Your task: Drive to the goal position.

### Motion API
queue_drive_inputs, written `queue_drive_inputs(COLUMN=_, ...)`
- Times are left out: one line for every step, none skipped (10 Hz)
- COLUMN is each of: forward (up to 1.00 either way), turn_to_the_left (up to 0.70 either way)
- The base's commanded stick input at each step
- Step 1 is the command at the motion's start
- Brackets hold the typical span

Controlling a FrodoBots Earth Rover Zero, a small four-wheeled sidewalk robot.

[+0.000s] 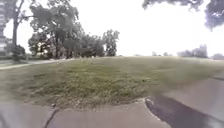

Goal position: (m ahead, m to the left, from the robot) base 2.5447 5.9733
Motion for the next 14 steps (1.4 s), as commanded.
queue_drive_inputs(forward=0.00, turn_to_the_left=1.00)
queue_drive_inputs(forward=0.00, turn_to_the_left=1.00)
queue_drive_inputs(forward=0.00, turn_to_the_left=1.00)
queue_drive_inputs(forward=0.00, turn_to_the_left=1.00)
queue_drive_inputs(forward=0.00, turn_to_the_left=1.00)
queue_drive_inputs(forward=0.00, turn_to_the_left=1.00)
queue_drive_inputs(forward=0.00, turn_to_the_left=1.00)
queue_drive_inputs(forward=0.00, turn_to_the_left=1.00)
queue_drive_inputs(forward=0.00, turn_to_the_left=1.00)
queue_drive_inputs(forward=0.00, turn_to_the_left=1.00)
queue_drive_inputs(forward=0.00, turn_to_the_left=1.00)
queue_drive_inputs(forward=0.00, turn_to_the_left=1.00)
queue_drive_inputs(forward=0.00, turn_to_the_left=1.00)
queue_drive_inputs(forward=0.00, turn_to_the_left=1.00)
